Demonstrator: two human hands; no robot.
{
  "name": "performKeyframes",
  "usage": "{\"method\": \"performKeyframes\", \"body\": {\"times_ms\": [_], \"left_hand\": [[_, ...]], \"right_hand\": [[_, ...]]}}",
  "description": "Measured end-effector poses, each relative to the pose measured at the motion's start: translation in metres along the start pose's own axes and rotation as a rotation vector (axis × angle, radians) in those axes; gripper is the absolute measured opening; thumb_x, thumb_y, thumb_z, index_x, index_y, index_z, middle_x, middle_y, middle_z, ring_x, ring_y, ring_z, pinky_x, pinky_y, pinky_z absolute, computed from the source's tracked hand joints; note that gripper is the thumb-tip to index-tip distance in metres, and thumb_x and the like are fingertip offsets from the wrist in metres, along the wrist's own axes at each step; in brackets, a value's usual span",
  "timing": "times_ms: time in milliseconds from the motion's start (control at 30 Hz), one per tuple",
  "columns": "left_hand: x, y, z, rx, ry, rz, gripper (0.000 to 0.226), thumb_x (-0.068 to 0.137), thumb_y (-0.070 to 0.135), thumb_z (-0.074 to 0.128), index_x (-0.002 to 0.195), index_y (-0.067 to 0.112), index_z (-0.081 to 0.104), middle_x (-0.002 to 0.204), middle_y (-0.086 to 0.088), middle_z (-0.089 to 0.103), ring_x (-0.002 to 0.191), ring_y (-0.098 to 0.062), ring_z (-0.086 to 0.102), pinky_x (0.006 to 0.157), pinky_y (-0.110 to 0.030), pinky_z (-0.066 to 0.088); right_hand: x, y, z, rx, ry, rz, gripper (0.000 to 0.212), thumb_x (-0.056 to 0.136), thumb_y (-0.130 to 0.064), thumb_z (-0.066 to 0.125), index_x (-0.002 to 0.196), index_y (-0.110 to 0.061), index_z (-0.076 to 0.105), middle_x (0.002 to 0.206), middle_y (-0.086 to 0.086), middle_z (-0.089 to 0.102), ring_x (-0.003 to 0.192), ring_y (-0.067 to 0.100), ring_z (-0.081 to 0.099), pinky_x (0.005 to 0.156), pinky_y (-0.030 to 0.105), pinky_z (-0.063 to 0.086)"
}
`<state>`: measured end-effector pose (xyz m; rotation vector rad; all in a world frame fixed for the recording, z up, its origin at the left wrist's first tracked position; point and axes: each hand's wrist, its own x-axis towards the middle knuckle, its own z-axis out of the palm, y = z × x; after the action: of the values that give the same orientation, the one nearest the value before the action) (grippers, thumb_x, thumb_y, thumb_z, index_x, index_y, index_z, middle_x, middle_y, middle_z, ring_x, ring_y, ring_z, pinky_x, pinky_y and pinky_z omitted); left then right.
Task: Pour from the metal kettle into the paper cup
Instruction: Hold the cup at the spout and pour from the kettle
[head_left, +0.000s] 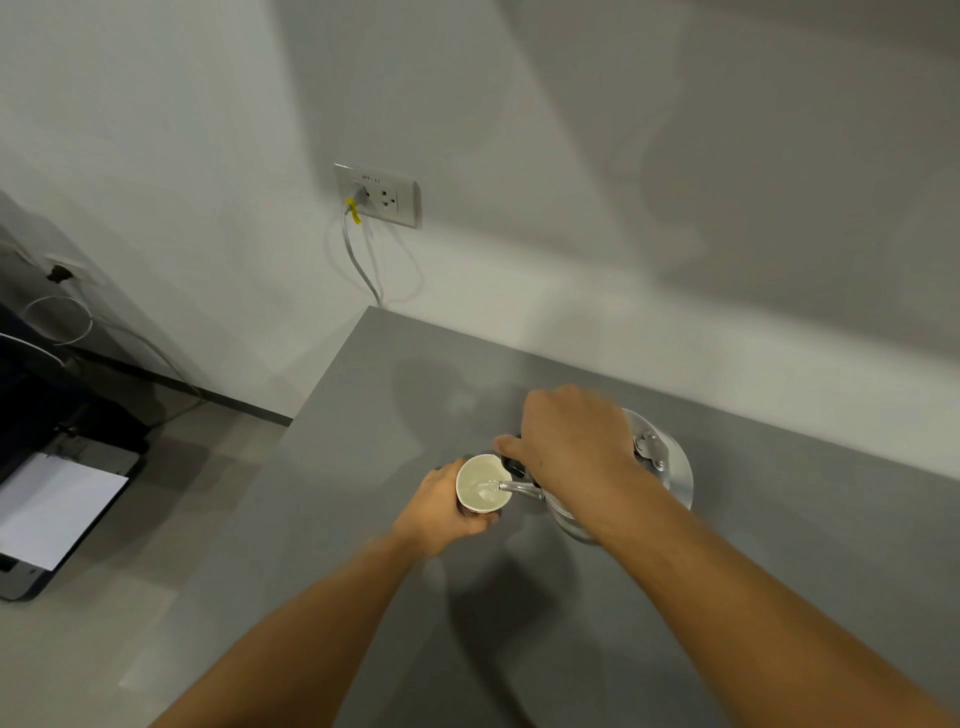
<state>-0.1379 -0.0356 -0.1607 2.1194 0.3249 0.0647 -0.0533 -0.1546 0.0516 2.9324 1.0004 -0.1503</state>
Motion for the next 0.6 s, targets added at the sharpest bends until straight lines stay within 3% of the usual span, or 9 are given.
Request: {"method": "performKeyframes", "body": {"times_ms": [100, 233, 333, 433, 500, 600], "left_hand": [[0.0, 0.0, 0.0, -0.003, 0.003, 0.001, 0.063, 0.066, 0.041, 0.084, 0.119, 0.049, 0.05, 0.102, 0.047, 0.059, 0.093, 0.016, 0.059, 0.082, -0.002, 0.039], [0.0, 0.0, 0.001, -0.018, 0.005, -0.01, 0.065, 0.065, 0.044, 0.084, 0.119, 0.052, 0.049, 0.1, 0.04, 0.064, 0.099, 0.004, 0.064, 0.081, -0.004, 0.043], [0.0, -0.001, 0.001, -0.019, 0.005, -0.014, 0.063, 0.064, 0.046, 0.083, 0.118, 0.051, 0.051, 0.1, 0.041, 0.063, 0.098, 0.006, 0.064, 0.078, -0.003, 0.043], [0.0, -0.003, 0.003, -0.008, 0.005, -0.017, 0.061, 0.065, 0.045, 0.083, 0.12, 0.042, 0.058, 0.102, 0.03, 0.067, 0.098, 0.003, 0.064, 0.08, -0.006, 0.043], [0.001, -0.004, 0.004, 0.0, 0.012, -0.014, 0.061, 0.065, 0.043, 0.084, 0.121, 0.037, 0.061, 0.105, 0.021, 0.069, 0.099, -0.001, 0.065, 0.082, -0.009, 0.045], [0.0, -0.004, 0.003, -0.002, 0.018, -0.025, 0.059, 0.065, 0.039, 0.086, 0.117, 0.042, 0.059, 0.099, 0.027, 0.068, 0.096, 0.006, 0.064, 0.078, -0.004, 0.043]], "right_hand": [[-0.001, 0.0, -0.001, 0.002, 0.004, 0.0, 0.05, 0.083, -0.045, 0.067, 0.052, -0.021, 0.036, 0.055, -0.002, 0.035, 0.061, 0.024, 0.047, 0.043, 0.029, 0.019], [-0.002, 0.002, -0.001, 0.008, -0.002, 0.011, 0.048, 0.082, -0.044, 0.067, 0.052, -0.021, 0.037, 0.055, -0.002, 0.036, 0.06, 0.025, 0.047, 0.043, 0.029, 0.019], [-0.002, 0.003, -0.002, 0.015, -0.013, 0.031, 0.047, 0.082, -0.043, 0.067, 0.051, -0.02, 0.039, 0.054, -0.002, 0.038, 0.052, 0.02, 0.04, 0.043, 0.029, 0.019], [-0.003, 0.007, -0.003, 0.037, -0.019, 0.067, 0.047, 0.08, -0.046, 0.068, 0.05, -0.019, 0.043, 0.053, -0.002, 0.042, 0.046, 0.014, 0.035, 0.042, 0.028, 0.02], [-0.005, 0.013, -0.004, 0.059, -0.024, 0.084, 0.046, 0.078, -0.048, 0.067, 0.05, -0.018, 0.047, 0.053, -0.001, 0.046, 0.046, 0.015, 0.039, 0.043, 0.027, 0.024], [-0.008, 0.026, -0.003, 0.099, -0.054, 0.113, 0.05, 0.079, -0.056, 0.066, 0.052, -0.019, 0.049, 0.054, 0.0, 0.049, 0.051, 0.02, 0.046, 0.044, 0.027, 0.026]]}}
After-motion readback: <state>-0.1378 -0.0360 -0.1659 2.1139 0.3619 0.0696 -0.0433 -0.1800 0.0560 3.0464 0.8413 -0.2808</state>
